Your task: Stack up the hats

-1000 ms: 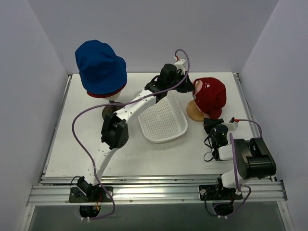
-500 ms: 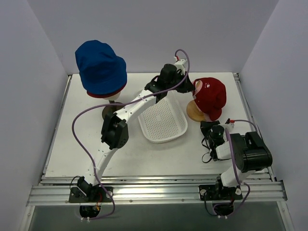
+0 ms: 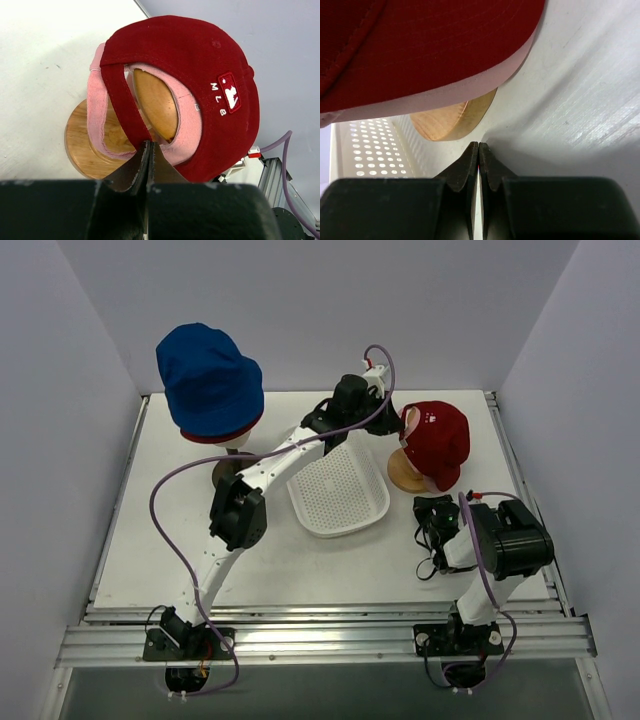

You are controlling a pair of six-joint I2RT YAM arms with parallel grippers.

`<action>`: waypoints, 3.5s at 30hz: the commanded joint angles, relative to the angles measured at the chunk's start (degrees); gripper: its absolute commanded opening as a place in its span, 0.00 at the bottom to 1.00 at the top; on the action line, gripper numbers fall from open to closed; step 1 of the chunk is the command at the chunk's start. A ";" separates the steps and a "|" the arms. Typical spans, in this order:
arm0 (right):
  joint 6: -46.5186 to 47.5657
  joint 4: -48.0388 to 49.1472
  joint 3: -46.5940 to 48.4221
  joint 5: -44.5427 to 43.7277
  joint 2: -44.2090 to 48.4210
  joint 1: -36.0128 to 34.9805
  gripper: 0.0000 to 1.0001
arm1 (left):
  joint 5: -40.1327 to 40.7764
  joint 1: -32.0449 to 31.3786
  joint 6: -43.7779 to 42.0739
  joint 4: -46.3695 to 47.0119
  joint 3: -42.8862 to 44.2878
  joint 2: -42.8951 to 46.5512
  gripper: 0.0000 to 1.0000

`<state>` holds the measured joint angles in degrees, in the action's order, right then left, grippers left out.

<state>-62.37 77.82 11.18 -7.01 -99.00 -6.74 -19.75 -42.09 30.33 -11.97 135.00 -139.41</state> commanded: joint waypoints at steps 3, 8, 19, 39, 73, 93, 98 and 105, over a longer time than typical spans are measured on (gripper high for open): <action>2.95 20.54 2.09 -4.24 4.16 0.41 0.00 | 0.32 -0.37 -1.50 -0.42 0.00 4.94 0.02; 4.01 15.96 3.41 -4.60 7.50 0.68 0.00 | 0.68 -0.37 -1.67 -0.25 -0.35 5.12 0.02; 2.43 21.93 3.06 -3.72 2.77 4.28 0.00 | 1.29 -0.37 -2.73 -1.22 -0.26 5.47 0.02; 3.13 15.52 3.94 -0.47 7.07 10.26 0.00 | 7.35 -0.37 -5.98 -5.87 4.48 5.82 0.02; 24.22 -52.24 34.69 18.25 30.46 14.04 0.45 | 5.68 -0.37 -7.82 -5.88 2.90 4.15 0.03; 32.39 -62.61 47.97 17.72 23.24 15.62 0.37 | 5.68 -0.45 -7.65 -5.44 3.34 4.50 0.03; 33.36 -62.53 48.94 20.10 21.13 15.53 0.34 | 5.95 -0.45 -7.56 -5.35 3.25 4.50 0.03; 33.28 -61.91 49.02 20.72 19.99 15.53 0.28 | 5.86 -0.54 -7.39 -5.08 3.08 4.42 0.03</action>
<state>-30.06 15.49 57.93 12.67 -78.30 8.60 -13.89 -42.57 23.31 -19.84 137.93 -138.02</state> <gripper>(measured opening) 0.275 0.037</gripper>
